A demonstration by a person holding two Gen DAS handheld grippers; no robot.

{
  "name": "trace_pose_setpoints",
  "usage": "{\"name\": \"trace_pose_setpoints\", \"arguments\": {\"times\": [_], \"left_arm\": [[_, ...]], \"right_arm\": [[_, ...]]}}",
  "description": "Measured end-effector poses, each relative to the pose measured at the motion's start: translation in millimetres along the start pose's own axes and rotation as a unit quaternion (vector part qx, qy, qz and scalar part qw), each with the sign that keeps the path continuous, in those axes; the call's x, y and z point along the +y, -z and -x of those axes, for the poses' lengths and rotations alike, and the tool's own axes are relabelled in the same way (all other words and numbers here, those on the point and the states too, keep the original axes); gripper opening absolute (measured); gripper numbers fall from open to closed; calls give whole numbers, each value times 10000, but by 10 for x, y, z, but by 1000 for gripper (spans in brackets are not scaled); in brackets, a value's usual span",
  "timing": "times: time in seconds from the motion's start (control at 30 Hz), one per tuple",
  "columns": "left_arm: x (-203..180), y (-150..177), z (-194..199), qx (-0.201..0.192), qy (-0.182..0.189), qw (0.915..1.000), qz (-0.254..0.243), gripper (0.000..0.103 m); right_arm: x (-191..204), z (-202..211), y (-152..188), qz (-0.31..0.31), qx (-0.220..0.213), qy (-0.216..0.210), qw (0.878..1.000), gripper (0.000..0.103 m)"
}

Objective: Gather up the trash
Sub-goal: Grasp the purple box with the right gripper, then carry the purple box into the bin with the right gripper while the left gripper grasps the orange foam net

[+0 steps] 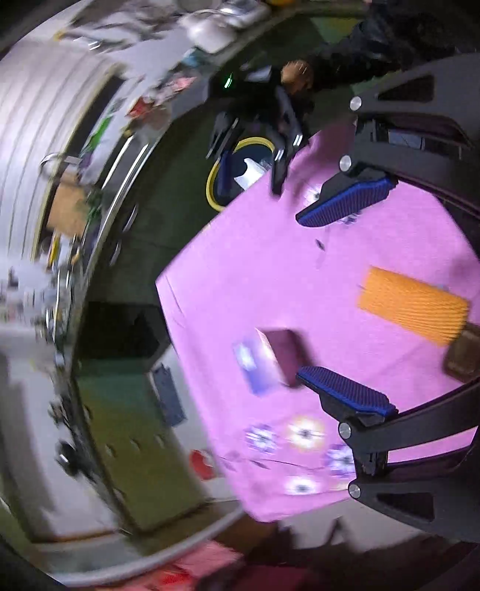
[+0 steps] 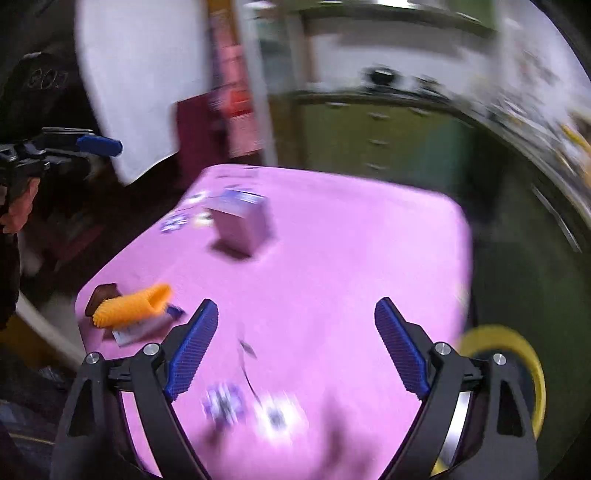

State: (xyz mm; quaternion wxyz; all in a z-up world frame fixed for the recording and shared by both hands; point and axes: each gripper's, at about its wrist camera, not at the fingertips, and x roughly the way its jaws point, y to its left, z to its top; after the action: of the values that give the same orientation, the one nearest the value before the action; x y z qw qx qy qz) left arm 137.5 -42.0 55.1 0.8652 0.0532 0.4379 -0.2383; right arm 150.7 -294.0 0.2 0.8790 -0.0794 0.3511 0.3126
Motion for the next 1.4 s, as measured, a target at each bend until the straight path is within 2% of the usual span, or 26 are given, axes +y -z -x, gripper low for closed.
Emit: {"name": "trace_pose_setpoints", "arguments": {"times": [0.17,0.4,0.6,0.7,0.77,0.9,1.1,1.27,1.4], "left_arm": [[398,459,139,-86,97,9987,499,74],[601,781,111,-128,438,9957,812,74],[724,832,-2,-8,584,9936,969,74],[745,851,-53,48,605,9933,986,74],[733,842,-92,102,610,9934,966,74],[699,831,-129,155,636,9936,923,74],[637,850,-117,137,655,9943,834,77],[573,853,-106,171,702,9945,754,77],[438,842,-116,221,822,9948,557,77]], "right_arm": [[315,-896,-581,843,138,-415,9955,91],[642,-1783,-970,1894,543,-524,9790,96],[669,-2237,-1093,2137,950,-1001,9671,97],[642,-2366,-1102,2036,1031,-1114,9672,97],[649,-2341,-1067,1991,1062,-1165,9672,93],[645,-2343,-1002,1918,1180,-1262,9661,73],[502,-2243,-920,1255,1142,-1357,9761,59],[422,-1861,-833,864,944,-1247,9839,54],[316,-1271,-706,599,629,-943,9917,54]]}}
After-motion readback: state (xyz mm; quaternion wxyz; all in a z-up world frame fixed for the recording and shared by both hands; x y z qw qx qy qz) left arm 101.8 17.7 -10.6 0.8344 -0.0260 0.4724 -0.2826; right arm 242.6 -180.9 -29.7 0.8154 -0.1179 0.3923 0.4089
